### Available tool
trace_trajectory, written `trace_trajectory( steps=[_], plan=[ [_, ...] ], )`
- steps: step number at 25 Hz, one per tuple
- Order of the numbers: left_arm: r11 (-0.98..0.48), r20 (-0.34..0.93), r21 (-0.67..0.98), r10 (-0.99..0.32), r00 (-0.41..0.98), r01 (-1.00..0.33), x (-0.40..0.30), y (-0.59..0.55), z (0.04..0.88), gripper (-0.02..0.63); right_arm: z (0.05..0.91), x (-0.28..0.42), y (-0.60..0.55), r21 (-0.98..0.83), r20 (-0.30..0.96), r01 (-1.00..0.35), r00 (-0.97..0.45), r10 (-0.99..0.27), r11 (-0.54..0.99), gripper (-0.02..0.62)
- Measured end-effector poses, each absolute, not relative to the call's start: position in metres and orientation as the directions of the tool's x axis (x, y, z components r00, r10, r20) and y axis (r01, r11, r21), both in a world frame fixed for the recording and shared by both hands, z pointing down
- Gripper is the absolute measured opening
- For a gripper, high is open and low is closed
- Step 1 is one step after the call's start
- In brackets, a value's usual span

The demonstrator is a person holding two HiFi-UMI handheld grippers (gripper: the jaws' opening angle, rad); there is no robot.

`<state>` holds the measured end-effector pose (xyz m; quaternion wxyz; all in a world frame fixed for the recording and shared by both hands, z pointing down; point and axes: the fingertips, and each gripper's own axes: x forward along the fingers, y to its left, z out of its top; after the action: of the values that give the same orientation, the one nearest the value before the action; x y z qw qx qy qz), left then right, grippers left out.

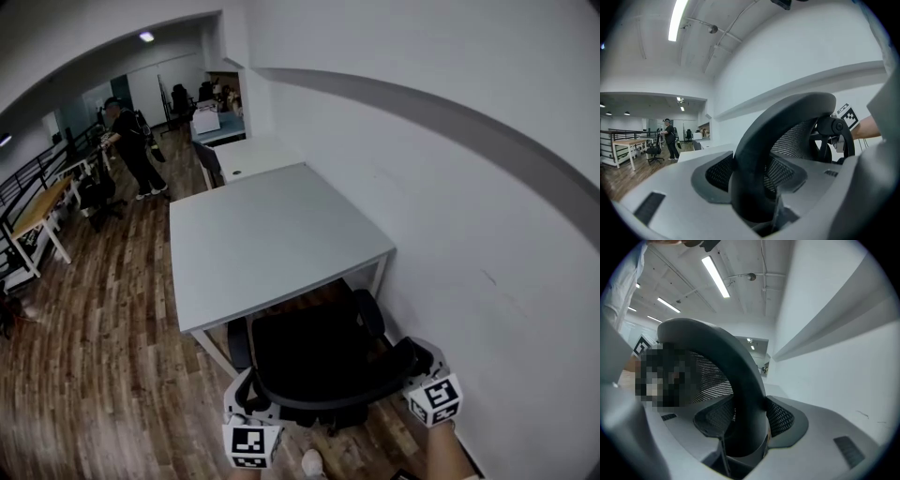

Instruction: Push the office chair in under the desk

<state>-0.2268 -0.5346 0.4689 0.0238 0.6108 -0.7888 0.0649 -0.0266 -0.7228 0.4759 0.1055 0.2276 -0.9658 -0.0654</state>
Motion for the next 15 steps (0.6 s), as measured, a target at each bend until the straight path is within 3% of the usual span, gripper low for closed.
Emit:
trace_trajectory(
  steps=[15],
  plan=[
    [0.307, 0.126, -0.067, -0.941, -0.313, -0.949, -0.238, -0.57, 0.466, 0.218, 0.472, -0.049, -0.771, 0.168, 0.181, -0.369, -0.9, -0.397, 0.914, 0.225]
  ],
)
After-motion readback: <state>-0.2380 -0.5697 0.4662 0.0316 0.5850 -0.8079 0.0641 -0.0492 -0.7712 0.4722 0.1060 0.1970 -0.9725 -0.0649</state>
